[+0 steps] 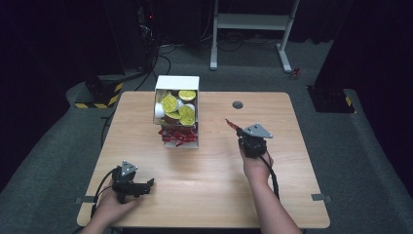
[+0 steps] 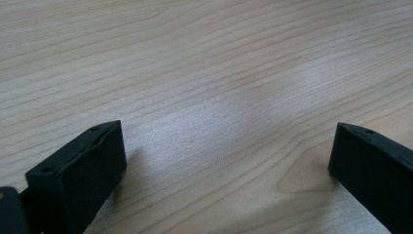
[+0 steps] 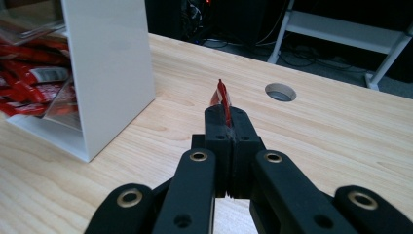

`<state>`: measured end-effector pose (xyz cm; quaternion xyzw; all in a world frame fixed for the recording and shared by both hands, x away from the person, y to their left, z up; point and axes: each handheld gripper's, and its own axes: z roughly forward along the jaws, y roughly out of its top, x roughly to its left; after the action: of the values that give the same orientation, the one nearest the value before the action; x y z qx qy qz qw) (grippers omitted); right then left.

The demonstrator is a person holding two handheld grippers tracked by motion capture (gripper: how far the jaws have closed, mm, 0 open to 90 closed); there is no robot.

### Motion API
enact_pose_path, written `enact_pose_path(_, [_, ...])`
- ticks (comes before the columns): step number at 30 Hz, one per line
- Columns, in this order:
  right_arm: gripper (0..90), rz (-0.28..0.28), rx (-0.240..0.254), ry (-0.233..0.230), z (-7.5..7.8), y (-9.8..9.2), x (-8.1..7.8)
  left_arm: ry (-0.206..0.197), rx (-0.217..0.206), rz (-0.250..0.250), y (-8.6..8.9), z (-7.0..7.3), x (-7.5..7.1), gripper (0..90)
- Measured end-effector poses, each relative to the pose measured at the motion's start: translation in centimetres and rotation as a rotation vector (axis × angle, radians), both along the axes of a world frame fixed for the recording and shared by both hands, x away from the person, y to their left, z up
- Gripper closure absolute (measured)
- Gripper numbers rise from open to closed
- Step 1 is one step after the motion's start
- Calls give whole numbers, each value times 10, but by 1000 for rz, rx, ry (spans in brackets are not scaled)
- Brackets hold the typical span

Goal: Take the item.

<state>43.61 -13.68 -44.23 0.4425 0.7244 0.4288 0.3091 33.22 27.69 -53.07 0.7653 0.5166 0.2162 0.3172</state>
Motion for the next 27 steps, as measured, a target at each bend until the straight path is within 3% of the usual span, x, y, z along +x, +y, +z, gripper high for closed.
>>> enact_pose_path(7, [895, -21, -19, 5, 4, 5, 15, 0, -6, 0, 0, 0, 0, 6])
enact_pose_path(17, [895, -48, -52, 54, -12, 7, 27, 1, 6, -9, 0, 0, -1, 6])
enact_pose_path(27, [889, -65, -60, 71, -25, 5, 30, 1, 6, -9, 0, 0, -1, 6])
